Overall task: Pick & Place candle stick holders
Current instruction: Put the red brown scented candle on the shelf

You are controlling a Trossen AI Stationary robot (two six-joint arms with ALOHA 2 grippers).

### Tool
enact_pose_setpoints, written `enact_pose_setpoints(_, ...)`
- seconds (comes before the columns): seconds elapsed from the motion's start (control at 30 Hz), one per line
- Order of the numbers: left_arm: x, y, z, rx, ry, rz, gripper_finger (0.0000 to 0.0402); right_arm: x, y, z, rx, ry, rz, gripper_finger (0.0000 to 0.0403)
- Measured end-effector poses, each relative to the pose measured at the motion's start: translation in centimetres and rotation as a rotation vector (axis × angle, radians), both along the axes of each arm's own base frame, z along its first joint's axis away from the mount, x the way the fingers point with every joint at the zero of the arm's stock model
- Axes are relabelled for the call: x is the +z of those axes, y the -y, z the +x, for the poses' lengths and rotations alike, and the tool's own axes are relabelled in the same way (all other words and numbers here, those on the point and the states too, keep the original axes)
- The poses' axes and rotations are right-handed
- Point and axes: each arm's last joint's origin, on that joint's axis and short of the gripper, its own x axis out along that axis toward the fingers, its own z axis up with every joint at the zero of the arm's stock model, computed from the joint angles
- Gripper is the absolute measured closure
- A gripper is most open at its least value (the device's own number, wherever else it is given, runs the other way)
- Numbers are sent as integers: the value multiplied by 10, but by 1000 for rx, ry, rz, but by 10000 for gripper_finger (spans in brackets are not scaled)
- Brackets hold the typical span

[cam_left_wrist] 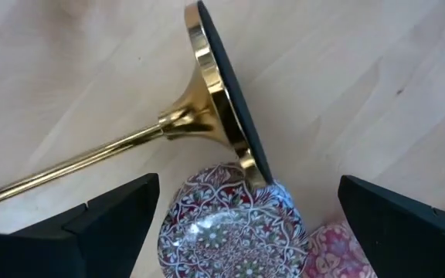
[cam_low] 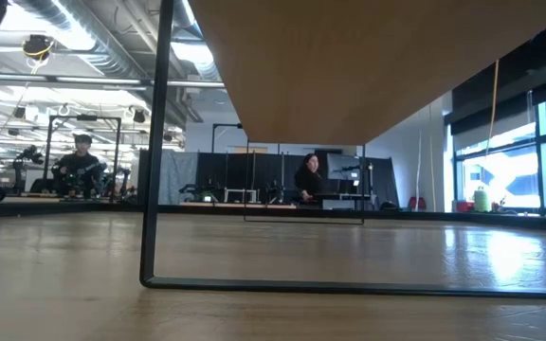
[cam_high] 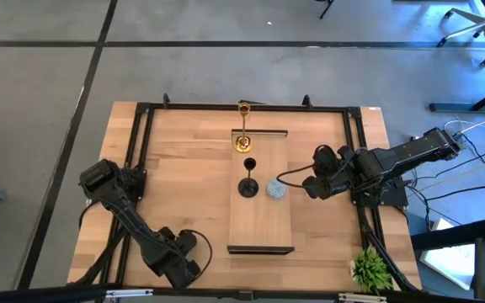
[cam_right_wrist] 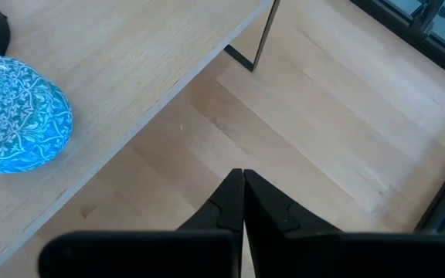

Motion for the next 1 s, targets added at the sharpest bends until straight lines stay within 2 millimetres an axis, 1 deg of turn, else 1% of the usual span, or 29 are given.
enact_pose_setpoints(0.07, 0, -3, 2, 39, -35, -19, 4, 0, 0, 0, 0, 1, -1, 393)
enact_pose_setpoints(0.23, 0, -8, 0, 226, -70, -8, 4, 0, 0, 0, -1, 1, -1, 393)
enact_pose_setpoints(0.47, 0, 1, -2, 468, -60, -103, 4, 0, 0, 0, -1, 5, 1, 393)
enact_pose_setpoints(0.53, 0, 2, -4, 507, -78, -116, 4, 0, 0, 1, -1, 10, 3, 393)
enact_pose_setpoints(0.63, 0, 2, -4, 492, -105, -123, 4, 0, -1, 2, 0, 17, 6, 393)
enact_pose_setpoints(0.73, 0, 4, -1, 383, -68, -136, 4, 0, -1, 2, 0, 21, 7, 393)
enact_pose_setpoints(0.8, 0, 6, 0, 345, -53, -150, 4, 0, -1, 2, 0, 21, 7, 393)
enact_pose_setpoints(1.0, 0, 4, 0, 337, -33, -110, 4, 0, -1, 2, 1, 21, 7, 393)
